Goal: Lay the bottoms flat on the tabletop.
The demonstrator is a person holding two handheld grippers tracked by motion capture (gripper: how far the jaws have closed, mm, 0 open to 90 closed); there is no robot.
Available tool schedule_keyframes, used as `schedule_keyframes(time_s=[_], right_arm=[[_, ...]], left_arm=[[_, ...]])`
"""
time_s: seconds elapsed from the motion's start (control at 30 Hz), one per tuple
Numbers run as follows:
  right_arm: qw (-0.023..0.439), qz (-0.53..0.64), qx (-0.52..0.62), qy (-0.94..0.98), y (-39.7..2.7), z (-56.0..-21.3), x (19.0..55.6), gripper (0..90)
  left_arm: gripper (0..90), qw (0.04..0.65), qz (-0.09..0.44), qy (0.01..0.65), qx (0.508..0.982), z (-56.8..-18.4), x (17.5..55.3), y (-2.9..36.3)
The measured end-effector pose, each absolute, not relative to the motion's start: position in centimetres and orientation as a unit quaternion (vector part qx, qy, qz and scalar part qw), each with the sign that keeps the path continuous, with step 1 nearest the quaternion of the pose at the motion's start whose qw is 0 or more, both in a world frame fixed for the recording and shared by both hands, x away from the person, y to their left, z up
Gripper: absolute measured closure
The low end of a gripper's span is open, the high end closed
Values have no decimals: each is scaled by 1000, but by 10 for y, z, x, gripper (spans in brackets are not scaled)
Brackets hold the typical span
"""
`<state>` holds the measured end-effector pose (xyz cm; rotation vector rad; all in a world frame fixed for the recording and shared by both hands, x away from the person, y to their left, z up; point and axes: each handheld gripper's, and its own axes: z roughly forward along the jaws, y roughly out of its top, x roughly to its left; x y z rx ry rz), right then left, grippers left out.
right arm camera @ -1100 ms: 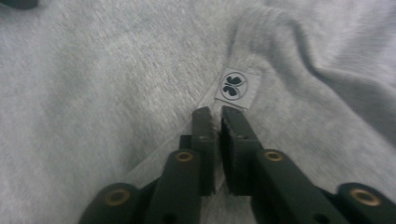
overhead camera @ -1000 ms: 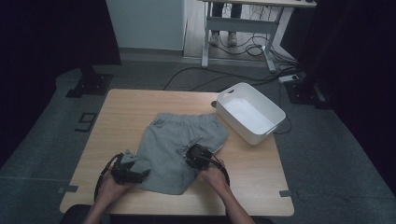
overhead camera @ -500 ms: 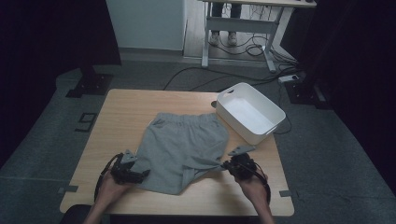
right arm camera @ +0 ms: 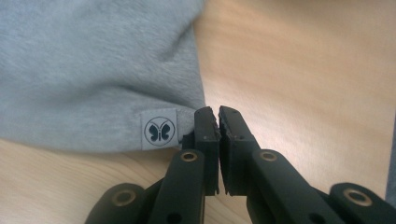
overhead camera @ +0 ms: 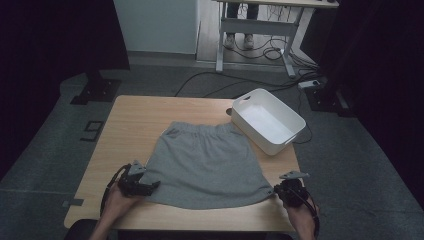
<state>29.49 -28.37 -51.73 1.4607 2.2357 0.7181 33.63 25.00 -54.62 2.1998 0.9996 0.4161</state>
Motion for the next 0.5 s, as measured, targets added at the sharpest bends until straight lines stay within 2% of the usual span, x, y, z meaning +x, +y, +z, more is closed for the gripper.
schedule_keyframes(time_s=[0.17, 0.2, 0.23, 0.27, 0.33, 0.37, 0.4, 0.5], right_arm=[[150, 281, 514, 796, -286, -520, 291, 834], [150, 283, 511, 798, -285, -518, 290, 796], [148, 288, 507, 799, -283, -512, 290, 687], [148, 288, 507, 799, -283, -512, 290, 687], [155, 301, 504, 795, -280, -506, 292, 563], [157, 306, 500, 795, -275, -502, 297, 462], [157, 306, 500, 795, -275, -502, 297, 462], [169, 309, 501, 790, -266, -500, 306, 372]], left_arm=[[201, 325, 155, 387, 849, -542, 336, 253], [202, 321, 152, 388, 851, -540, 336, 253], [192, 334, 146, 394, 844, -534, 336, 255], [175, 334, 146, 394, 844, -534, 336, 255], [177, 361, 149, 398, 830, -525, 338, 260], [175, 367, 154, 400, 826, -522, 339, 261], [175, 363, 161, 403, 825, -520, 341, 263], [154, 349, 164, 415, 824, -523, 352, 265]])
